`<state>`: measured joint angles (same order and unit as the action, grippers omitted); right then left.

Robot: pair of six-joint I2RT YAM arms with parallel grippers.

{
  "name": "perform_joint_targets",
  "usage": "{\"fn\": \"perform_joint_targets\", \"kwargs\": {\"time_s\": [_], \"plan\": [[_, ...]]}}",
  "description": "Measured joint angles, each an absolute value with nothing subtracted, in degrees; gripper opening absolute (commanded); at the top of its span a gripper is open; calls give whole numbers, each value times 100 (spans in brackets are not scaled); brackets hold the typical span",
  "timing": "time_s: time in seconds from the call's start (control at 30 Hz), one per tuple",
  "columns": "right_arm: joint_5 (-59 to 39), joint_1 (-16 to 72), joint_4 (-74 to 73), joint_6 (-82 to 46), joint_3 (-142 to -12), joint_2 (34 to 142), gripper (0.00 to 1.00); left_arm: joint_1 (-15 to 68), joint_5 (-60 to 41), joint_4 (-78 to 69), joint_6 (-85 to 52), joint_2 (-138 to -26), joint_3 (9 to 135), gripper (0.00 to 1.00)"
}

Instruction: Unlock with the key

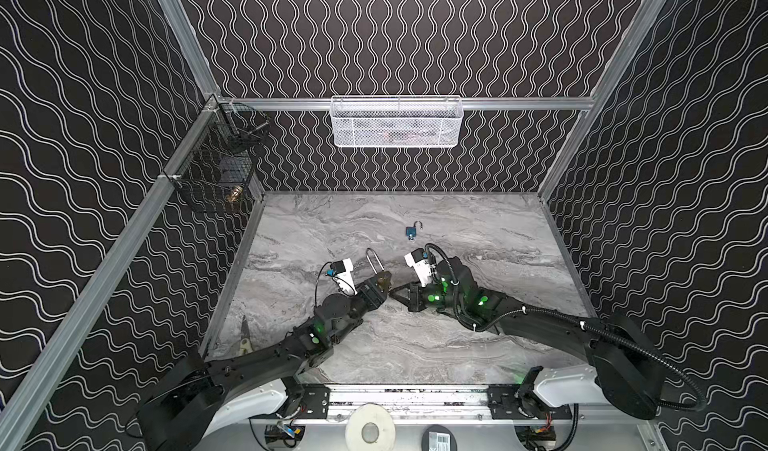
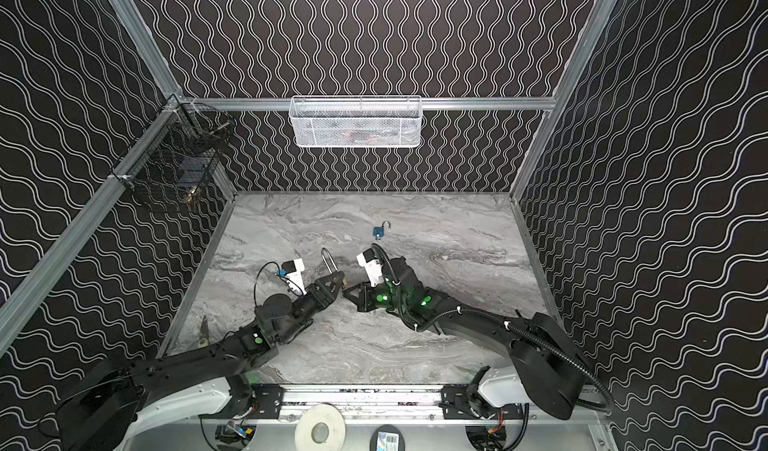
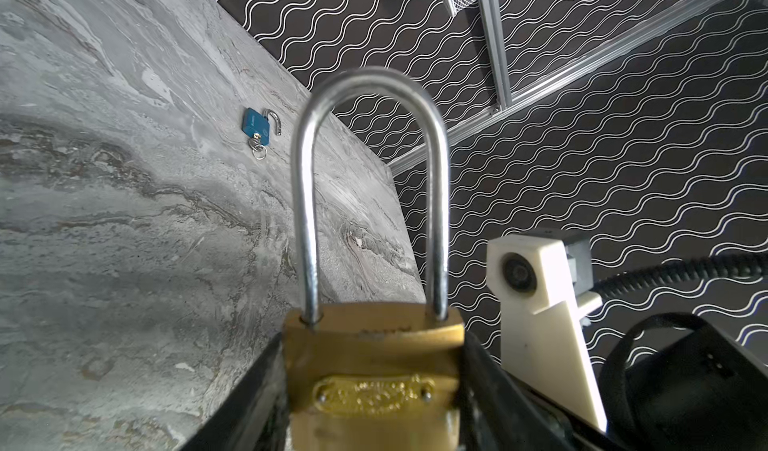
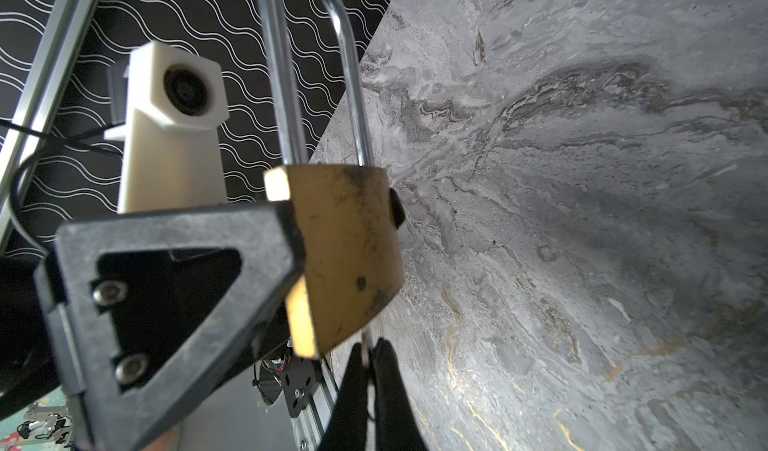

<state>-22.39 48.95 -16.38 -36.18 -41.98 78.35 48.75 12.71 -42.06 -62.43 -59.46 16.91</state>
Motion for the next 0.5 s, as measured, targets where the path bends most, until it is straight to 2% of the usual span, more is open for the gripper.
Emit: {"fn": "perform_joint_targets", "kwargs": {"time_s": [0.5], "plan": [[-2412,4866,-2012,-3793,-4049,7760,0,4720,906,-5240,-6241,-6274,1461,14]]}}
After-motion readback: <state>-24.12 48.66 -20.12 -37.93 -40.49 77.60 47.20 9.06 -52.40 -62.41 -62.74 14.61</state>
